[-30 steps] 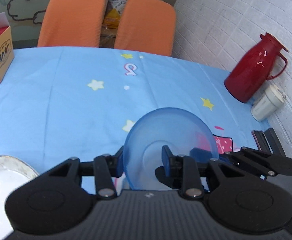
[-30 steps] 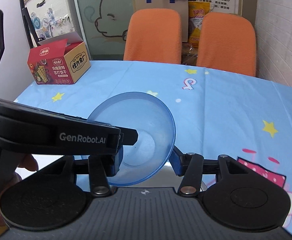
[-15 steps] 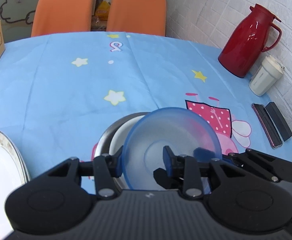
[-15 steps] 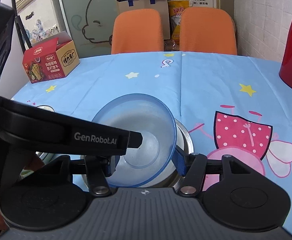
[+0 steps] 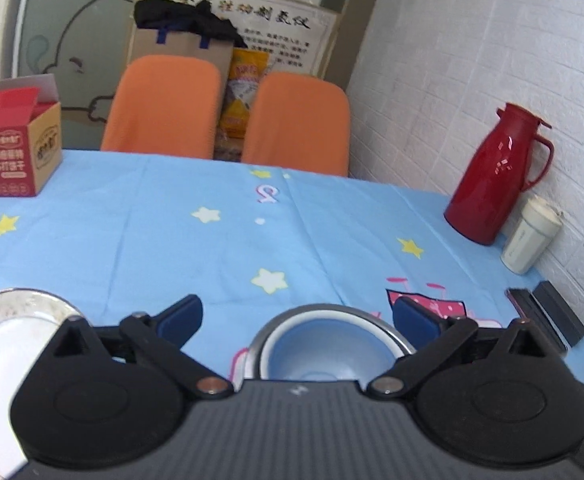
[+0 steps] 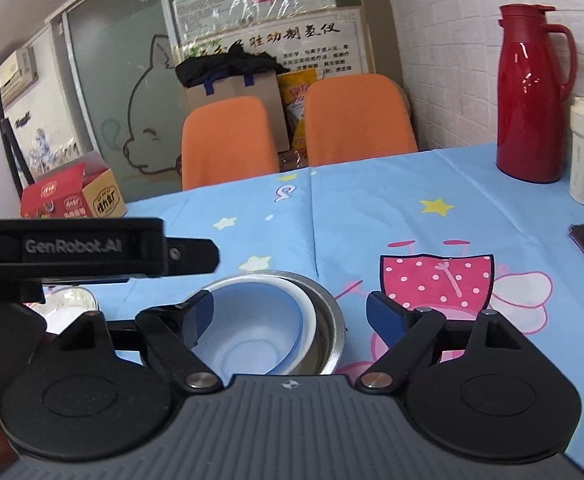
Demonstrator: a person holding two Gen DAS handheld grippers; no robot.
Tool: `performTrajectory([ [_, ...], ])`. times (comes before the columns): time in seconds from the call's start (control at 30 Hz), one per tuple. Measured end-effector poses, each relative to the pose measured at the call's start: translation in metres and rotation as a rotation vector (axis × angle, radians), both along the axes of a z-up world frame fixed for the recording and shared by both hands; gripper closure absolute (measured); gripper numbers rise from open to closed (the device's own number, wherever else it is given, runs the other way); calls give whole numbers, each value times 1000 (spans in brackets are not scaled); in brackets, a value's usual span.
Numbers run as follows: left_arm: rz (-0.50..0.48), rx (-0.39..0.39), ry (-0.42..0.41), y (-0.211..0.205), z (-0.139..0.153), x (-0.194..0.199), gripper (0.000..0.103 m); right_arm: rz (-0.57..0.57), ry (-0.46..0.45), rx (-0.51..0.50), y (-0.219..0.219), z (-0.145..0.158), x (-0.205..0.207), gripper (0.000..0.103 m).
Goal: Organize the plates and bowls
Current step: 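Lower the blue bowl into the white bowl and open both tools, then grip the steel bowl rim with both tools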
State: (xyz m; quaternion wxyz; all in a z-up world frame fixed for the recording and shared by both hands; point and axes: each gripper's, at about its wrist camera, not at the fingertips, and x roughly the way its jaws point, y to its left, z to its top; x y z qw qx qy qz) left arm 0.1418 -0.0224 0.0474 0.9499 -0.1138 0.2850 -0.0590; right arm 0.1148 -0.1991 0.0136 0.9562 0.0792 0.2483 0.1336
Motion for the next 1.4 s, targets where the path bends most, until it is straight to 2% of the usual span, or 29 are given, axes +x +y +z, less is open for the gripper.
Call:
performTrajectory([
  [0.1, 14, 15, 26, 3, -7, 2, 2, -20, -11, 24, -2, -7, -1, 0],
  [0.2, 15, 21, 64, 5, -16, 11, 2, -10, 12, -12, 1, -11, 5, 0],
  [0.47, -31, 45, 187, 0, -41, 36, 2, -18, 89, -13, -1, -31, 23, 0],
  [0.6, -32, 75, 203, -6, -47, 43, 2, -12, 114, -26, -1, -36, 30, 0],
  [0.97, -39, 68, 247, -9, -64, 56, 3, 25, 154, -19, 8, -51, 41, 0],
  [1.27, -62, 82, 251, -13, -75, 54, 3, 15, 105, -90, 22, -57, 37, 0],
  [1.37, -88, 76, 241, -14, -73, 53, 13, 14, 103, -88, 23, -56, 36, 0],
  [1.4, -103, 71, 237, -14, -72, 53, 25, 22, 100, -82, 24, -56, 35, 0],
])
